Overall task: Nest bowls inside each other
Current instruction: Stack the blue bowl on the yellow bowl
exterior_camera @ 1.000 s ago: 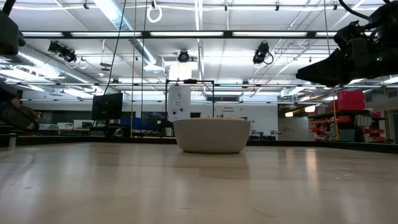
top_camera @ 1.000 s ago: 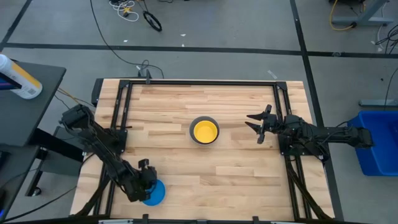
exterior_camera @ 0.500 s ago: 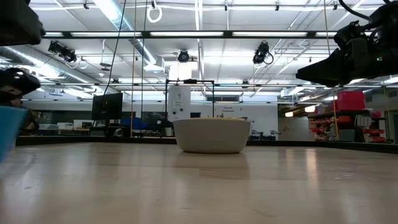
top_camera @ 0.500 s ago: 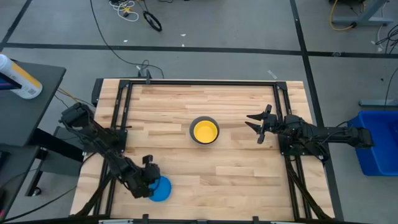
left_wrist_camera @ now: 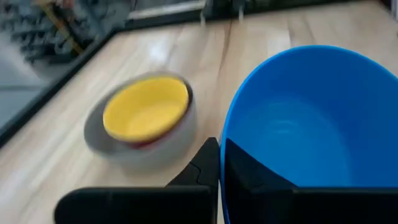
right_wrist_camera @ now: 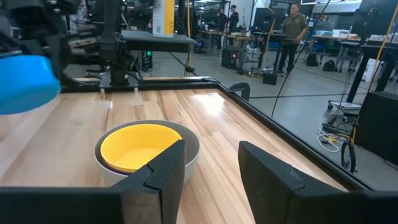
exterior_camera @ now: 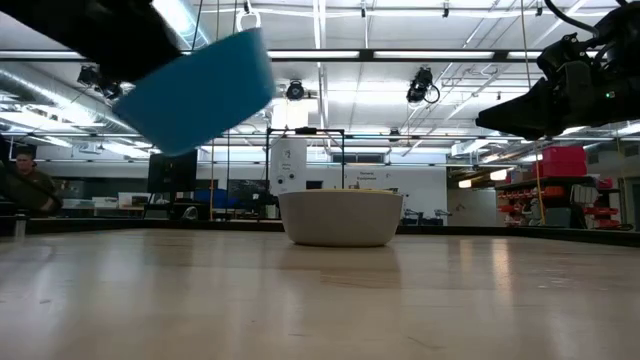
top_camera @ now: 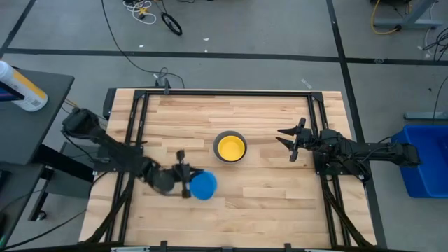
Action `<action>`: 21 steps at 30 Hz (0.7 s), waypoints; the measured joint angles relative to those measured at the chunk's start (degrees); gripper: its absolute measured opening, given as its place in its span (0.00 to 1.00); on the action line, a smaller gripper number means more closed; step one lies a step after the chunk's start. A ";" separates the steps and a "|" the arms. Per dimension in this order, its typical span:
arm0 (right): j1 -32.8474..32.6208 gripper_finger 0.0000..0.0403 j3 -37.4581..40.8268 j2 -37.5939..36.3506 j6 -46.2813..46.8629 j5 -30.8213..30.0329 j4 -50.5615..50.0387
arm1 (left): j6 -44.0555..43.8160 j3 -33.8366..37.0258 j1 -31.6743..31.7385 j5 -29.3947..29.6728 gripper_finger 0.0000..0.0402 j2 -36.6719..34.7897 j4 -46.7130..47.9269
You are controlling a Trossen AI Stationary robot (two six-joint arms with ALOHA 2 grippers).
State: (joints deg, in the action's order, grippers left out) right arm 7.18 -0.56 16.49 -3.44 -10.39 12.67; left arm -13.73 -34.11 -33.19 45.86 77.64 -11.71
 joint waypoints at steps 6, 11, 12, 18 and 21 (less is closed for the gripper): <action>0.01 0.39 0.01 0.00 -0.02 0.02 0.00 | 13.50 6.89 14.48 -16.73 0.01 -0.83 -22.78; 0.00 0.40 0.00 -0.02 -0.02 0.02 -0.02 | 18.95 8.57 25.53 -32.03 0.01 -0.33 -33.69; 0.01 0.40 0.00 -0.02 -0.02 0.00 0.00 | 19.76 8.63 27.45 -34.96 0.01 -0.28 -34.97; 0.01 0.39 0.00 0.00 -0.01 0.00 0.00 | 21.56 8.47 36.69 -50.10 0.01 2.79 -41.31; 0.01 0.38 0.00 -0.02 -0.01 0.01 0.00 | 21.52 8.46 39.15 -53.30 0.01 5.91 -43.59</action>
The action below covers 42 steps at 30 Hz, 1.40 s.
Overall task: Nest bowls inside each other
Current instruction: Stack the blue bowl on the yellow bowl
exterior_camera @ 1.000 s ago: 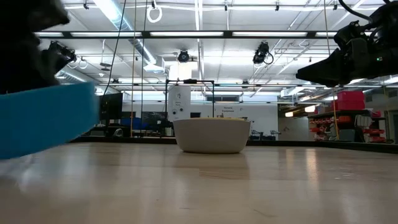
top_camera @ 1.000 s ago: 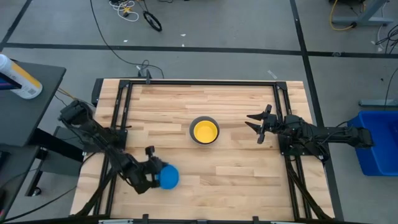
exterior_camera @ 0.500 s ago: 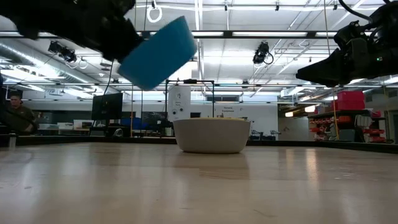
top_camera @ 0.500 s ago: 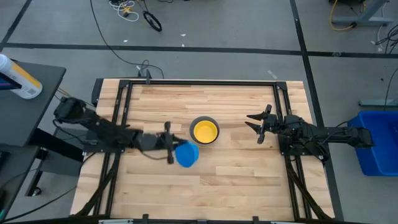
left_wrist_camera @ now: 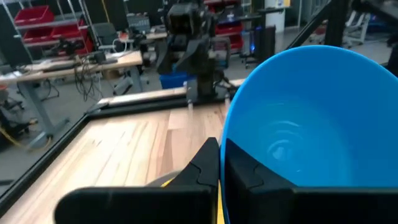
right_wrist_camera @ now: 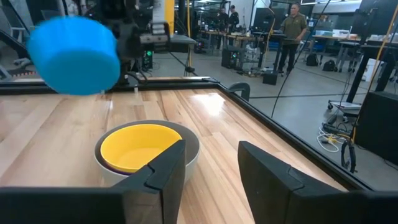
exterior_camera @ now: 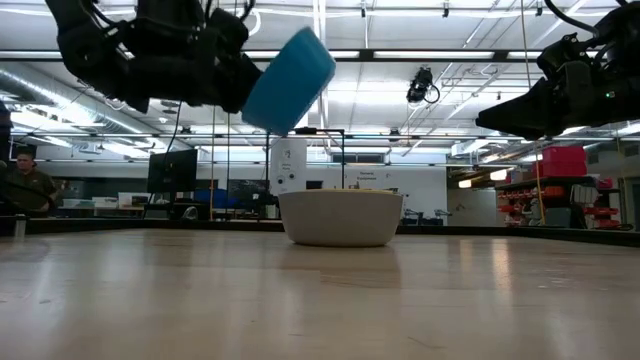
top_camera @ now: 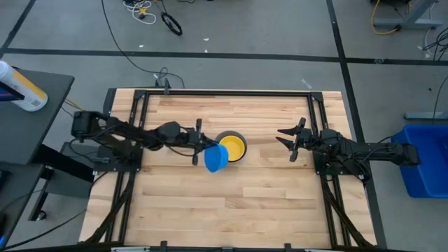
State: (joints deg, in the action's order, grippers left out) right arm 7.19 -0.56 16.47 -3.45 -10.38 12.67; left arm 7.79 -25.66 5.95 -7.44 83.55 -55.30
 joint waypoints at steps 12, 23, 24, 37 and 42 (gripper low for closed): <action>-0.01 0.40 0.00 0.02 -0.01 -0.01 -0.02 | -0.59 -1.80 2.86 -0.03 0.01 1.83 4.74; 0.00 0.39 0.00 0.02 0.00 -0.01 -0.02 | 2.38 -10.23 6.38 -5.40 0.01 5.08 7.89; 0.00 0.39 0.00 0.01 -0.01 -0.01 -0.01 | 2.38 -10.93 6.68 -6.03 0.01 6.56 7.65; 0.01 0.39 0.00 0.07 -0.01 -0.01 0.00 | 3.09 -18.38 9.83 -7.21 0.01 16.04 14.28; -0.01 0.38 0.00 0.07 0.01 -0.01 0.00 | 3.17 -18.75 10.88 -7.22 0.01 16.00 16.79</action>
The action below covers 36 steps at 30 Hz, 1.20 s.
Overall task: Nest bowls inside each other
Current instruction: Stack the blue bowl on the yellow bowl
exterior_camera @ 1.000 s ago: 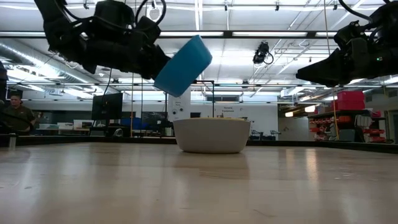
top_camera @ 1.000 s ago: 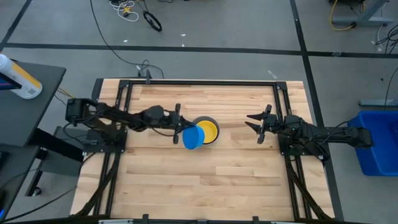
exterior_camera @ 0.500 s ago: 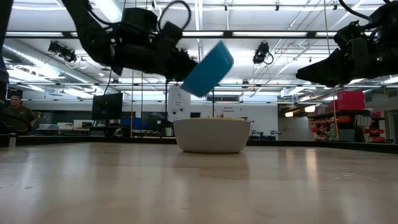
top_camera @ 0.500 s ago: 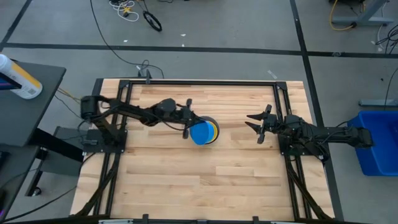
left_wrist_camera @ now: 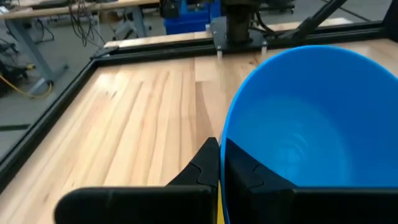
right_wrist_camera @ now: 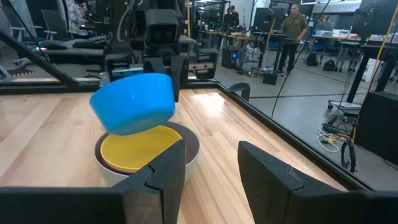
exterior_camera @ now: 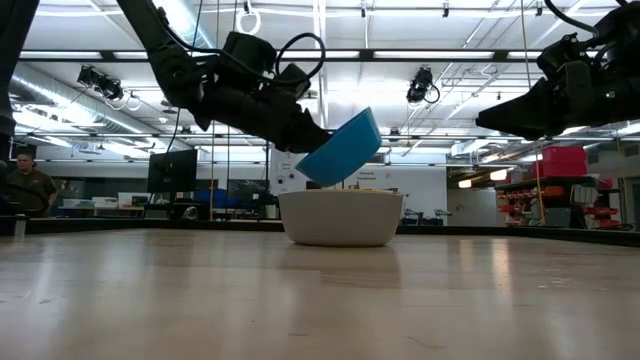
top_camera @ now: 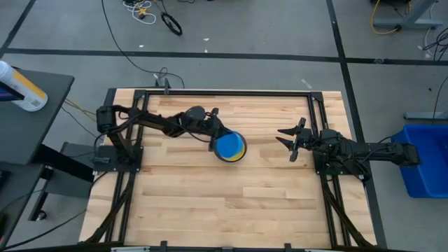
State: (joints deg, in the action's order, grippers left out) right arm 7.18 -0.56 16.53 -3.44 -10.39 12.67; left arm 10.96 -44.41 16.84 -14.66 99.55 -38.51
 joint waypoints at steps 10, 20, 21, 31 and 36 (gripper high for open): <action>0.02 0.40 0.00 0.00 0.00 0.00 0.00 | -0.61 -0.07 1.01 0.01 0.01 0.00 5.94; 0.00 0.39 0.00 0.00 -0.02 0.01 0.00 | 0.20 -9.18 0.90 1.76 0.01 -0.02 24.77; 0.00 0.39 0.01 -0.01 -0.02 0.01 0.00 | 0.30 -9.94 0.90 1.76 0.01 -0.02 26.48; 0.02 0.40 0.02 0.00 -0.02 0.00 0.00 | 1.16 -13.79 0.88 1.97 0.01 -0.02 36.07; 0.01 0.39 0.01 0.00 -0.01 0.01 0.00 | 1.53 -14.52 0.88 1.96 0.01 -0.02 38.74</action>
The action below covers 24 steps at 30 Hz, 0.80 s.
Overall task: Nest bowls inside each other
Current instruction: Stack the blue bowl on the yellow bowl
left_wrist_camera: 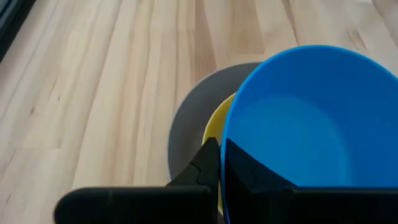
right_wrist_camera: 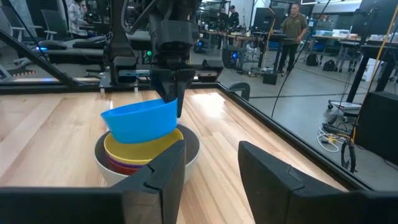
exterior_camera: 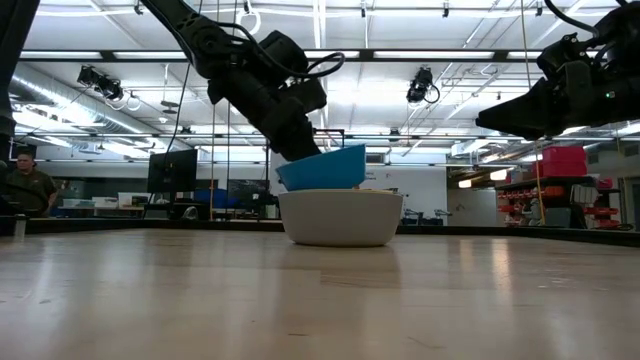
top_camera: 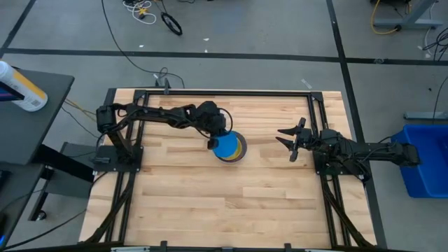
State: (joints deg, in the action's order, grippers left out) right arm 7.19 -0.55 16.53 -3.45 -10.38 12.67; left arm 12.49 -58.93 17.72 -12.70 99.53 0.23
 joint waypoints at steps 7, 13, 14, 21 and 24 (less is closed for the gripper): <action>-0.01 0.39 0.01 0.00 -0.01 -0.01 0.00 | 0.56 -1.62 0.00 0.01 0.01 0.00 3.71; 0.00 0.40 -0.01 -0.01 0.00 -0.01 0.00 | 1.50 -3.94 -0.36 0.70 0.01 0.00 8.23; 0.01 0.40 -0.01 0.00 0.01 -0.01 0.00 | 1.52 -4.29 -0.37 0.77 0.01 0.00 8.77; 0.01 0.39 0.01 -0.02 -0.01 0.02 0.03 | 2.86 -9.67 -1.30 1.30 0.01 5.06 14.14; 0.01 0.39 0.01 0.02 -0.01 0.01 0.18 | 4.09 -13.93 -1.81 2.19 0.01 8.64 18.67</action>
State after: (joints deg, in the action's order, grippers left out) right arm 7.20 -0.54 16.56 -3.46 -10.37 12.84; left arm 16.58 -72.86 15.91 -10.51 108.17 18.91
